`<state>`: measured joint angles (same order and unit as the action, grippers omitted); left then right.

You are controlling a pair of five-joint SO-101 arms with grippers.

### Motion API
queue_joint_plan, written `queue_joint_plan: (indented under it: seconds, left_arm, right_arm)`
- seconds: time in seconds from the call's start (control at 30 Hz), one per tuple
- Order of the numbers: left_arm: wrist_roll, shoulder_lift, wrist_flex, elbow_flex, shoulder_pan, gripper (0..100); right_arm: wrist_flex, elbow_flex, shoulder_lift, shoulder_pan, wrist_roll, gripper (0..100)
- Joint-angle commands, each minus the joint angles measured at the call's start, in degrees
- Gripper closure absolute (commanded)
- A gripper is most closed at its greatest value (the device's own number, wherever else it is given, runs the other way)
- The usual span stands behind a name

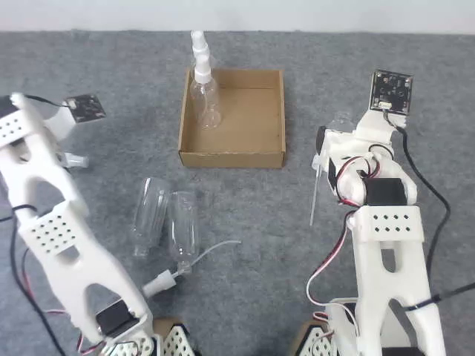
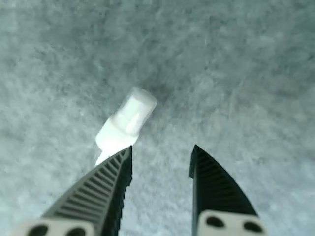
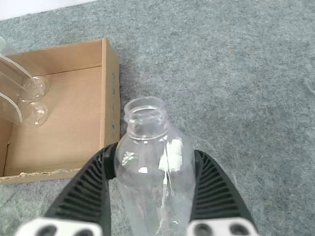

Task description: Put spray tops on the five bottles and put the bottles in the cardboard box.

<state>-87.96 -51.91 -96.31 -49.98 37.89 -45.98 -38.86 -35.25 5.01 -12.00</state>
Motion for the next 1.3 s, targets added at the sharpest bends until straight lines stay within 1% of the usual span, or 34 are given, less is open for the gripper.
queue_joint_plan:
  seconds: [0.0, 0.2, 0.33, 0.5, 0.67, 0.83, 0.9, 1.03, 1.23, 1.27]
  left_arm:
    - [-2.5, 0.2, 4.0, -3.2, -0.4, 82]
    - [-2.7, -2.0, 11.0, -3.2, -0.8, 82]
    - [-2.7, -3.5, 13.9, -3.2, -1.6, 82]
    - [-2.5, -5.6, 15.5, -3.2, -2.9, 82]
    - [-2.3, -7.9, 15.4, -3.2, -4.0, 82]
    - [-2.3, -8.3, 15.0, -3.2, -3.9, 90]
    - [-2.3, -8.2, 13.5, -3.1, -3.9, 92]
    - [-2.3, -8.0, 8.0, -4.3, -4.0, 93]
    - [-2.2, -8.0, -4.6, -13.6, -4.0, 94]
    - [-1.2, -8.0, -4.4, -14.8, -4.0, 94]
  right_arm:
    - [1.5, 0.9, -2.5, -0.5, -0.2, 97.5]
    - [1.6, 0.9, -2.5, -0.4, -0.2, 97.5]
    - [1.6, 0.9, -2.5, -0.4, -0.2, 97.5]
    - [1.6, 0.9, -2.5, -0.4, -0.2, 97.5]
    - [1.6, 0.9, -2.5, -0.4, -0.2, 97.5]
    - [1.6, 0.9, -2.5, -0.4, -0.2, 97.5]
    - [1.6, 0.9, -2.5, -0.4, -0.2, 97.5]
    - [1.6, 0.9, -2.5, -0.4, -0.2, 97.5]
    - [1.6, 0.9, -2.5, -0.4, -0.2, 97.5]
    - [1.6, 0.9, -2.5, -0.4, -0.2, 97.5]
